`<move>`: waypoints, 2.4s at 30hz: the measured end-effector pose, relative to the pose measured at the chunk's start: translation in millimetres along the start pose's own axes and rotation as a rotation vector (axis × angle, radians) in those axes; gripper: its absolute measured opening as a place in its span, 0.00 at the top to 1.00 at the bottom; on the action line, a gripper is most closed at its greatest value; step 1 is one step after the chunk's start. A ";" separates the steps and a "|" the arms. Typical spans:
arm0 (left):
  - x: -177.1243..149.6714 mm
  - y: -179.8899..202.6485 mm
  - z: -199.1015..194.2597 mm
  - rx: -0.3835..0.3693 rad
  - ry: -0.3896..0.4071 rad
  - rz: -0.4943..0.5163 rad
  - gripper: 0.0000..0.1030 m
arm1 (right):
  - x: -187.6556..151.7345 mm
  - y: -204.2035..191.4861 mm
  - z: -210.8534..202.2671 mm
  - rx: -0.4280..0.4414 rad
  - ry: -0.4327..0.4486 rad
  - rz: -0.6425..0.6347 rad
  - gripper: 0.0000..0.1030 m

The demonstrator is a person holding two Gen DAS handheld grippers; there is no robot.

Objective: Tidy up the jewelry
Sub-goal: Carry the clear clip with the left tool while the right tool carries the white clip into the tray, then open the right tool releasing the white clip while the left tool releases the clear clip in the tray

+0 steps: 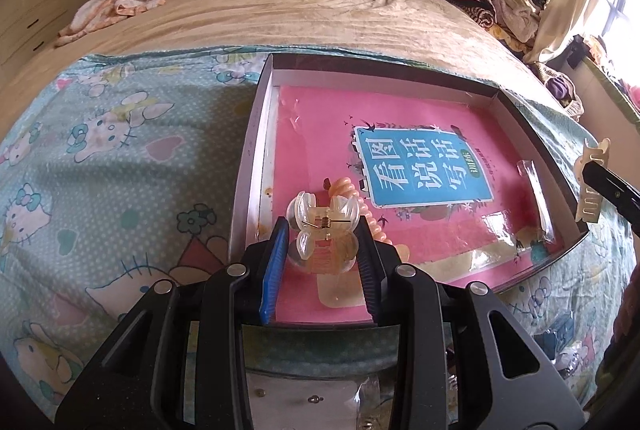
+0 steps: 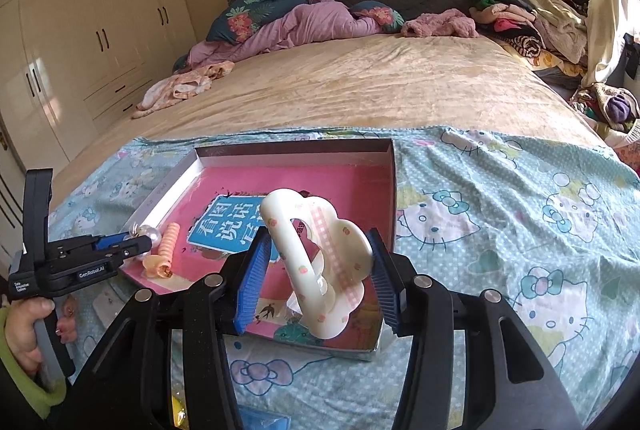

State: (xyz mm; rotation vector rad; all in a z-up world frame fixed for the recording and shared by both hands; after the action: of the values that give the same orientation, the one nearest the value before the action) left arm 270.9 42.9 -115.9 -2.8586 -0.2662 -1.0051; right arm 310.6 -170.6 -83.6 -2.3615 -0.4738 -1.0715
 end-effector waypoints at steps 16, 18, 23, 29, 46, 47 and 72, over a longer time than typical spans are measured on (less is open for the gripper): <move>1.8 15.0 5.1 -0.042 0.008 0.005 0.75 | -18.2 10.9 33.4 -0.062 -0.081 0.008 0.54; 2.1 14.3 5.2 -0.042 0.012 0.006 0.75 | -20.7 11.5 35.7 -0.062 -0.089 0.016 0.54; 1.3 13.3 4.2 -0.049 0.015 0.002 0.75 | -24.2 14.3 35.5 -0.070 -0.088 0.028 0.54; 0.3 12.8 3.3 -0.049 0.015 -0.001 0.75 | -26.2 13.9 33.0 -0.067 -0.086 0.037 0.52; 0.2 9.5 -6.3 -0.063 0.022 -0.024 0.72 | -21.6 -3.9 -2.8 -0.045 -0.017 0.038 0.17; 0.1 9.2 -7.6 -0.063 0.023 -0.025 0.69 | -20.5 -5.0 -5.0 -0.044 -0.012 0.038 0.15; 6.0 -31.1 -79.6 -0.072 0.112 -0.158 0.09 | -10.8 -42.3 -47.2 -0.010 0.048 -0.010 0.07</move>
State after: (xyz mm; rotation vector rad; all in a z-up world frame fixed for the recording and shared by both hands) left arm 220.7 62.1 -49.2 -2.8683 -0.4610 -1.2228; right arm 254.6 -164.3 -52.7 -2.3389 -0.4645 -1.1350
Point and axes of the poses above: each gripper's, at about its wrist camera, not at the fingertips, and z roughly the way its jaws point, y to its right, x to its top, the point moved 9 cm from there along z, roughly the way its jaws point, and after that the axes turned 11 degrees about x, right-handed, at the moved point
